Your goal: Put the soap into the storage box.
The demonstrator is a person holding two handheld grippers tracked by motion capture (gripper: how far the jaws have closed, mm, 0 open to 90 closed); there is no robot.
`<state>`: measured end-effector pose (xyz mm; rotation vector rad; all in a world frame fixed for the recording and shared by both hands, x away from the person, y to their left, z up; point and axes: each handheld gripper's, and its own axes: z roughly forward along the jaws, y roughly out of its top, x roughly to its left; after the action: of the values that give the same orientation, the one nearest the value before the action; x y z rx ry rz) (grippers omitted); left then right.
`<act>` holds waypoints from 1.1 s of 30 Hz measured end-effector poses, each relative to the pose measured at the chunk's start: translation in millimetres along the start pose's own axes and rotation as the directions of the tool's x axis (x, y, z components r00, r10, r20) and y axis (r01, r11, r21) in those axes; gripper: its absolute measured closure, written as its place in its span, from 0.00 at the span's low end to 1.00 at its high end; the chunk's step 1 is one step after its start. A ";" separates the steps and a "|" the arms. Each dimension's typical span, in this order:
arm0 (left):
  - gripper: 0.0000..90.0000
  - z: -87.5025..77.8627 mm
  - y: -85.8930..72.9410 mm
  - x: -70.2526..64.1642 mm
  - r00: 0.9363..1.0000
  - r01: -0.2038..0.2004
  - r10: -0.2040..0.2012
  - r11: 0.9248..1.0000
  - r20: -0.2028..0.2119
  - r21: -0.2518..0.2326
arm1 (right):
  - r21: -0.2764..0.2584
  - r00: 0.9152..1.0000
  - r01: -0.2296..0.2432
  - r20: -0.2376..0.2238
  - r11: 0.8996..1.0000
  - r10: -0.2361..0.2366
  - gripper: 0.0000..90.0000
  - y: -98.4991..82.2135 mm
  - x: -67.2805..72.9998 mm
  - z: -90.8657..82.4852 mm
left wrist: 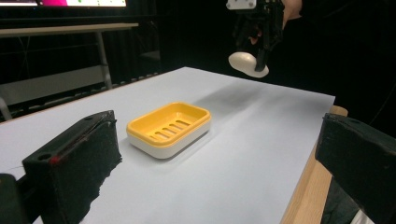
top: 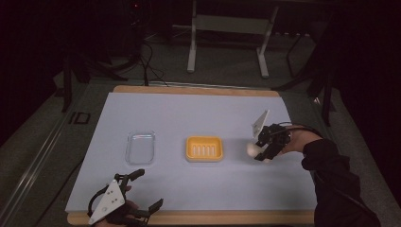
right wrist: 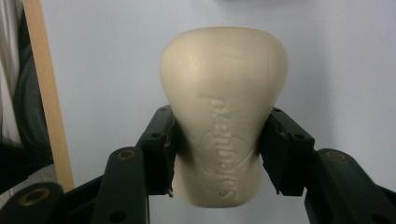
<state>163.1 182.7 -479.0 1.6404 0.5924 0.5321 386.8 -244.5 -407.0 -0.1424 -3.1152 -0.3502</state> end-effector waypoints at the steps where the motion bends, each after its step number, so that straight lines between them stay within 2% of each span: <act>1: 0.00 -0.1 0.0 0.0 1.000 0.000 0.000 1.000 0.000 -0.001 | 0.000 1.000 0.008 0.003 1.000 -0.008 0.55 2.1 -0.5 -1.1; 7: 0.00 -0.1 -0.2 0.0 1.000 0.003 -0.003 1.000 0.000 -0.001 | 0.004 0.998 0.056 0.008 0.998 -0.056 0.55 14.7 -2.8 -8.0; 19: 0.00 -1.3 -0.1 0.3 1.000 -0.001 0.001 1.000 -0.004 -0.002 | 0.013 0.993 0.116 0.027 0.993 -0.116 0.55 41.7 -10.0 -16.4; 28: 0.00 -1.9 -0.2 0.3 1.000 0.000 0.000 1.000 -0.005 -0.002 | 0.005 0.985 0.170 0.014 0.985 -0.170 0.55 63.3 -10.9 -9.9; 33: 0.00 -2.5 -0.2 0.4 1.000 0.004 -0.004 1.000 -0.006 -0.003 | -0.003 0.983 0.183 0.000 0.983 -0.183 0.55 74.4 -11.9 -3.6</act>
<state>161.8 184.8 -478.9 1.6355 0.5985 0.5348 405.4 -174.1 -387.1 0.1457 -3.1349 -0.3559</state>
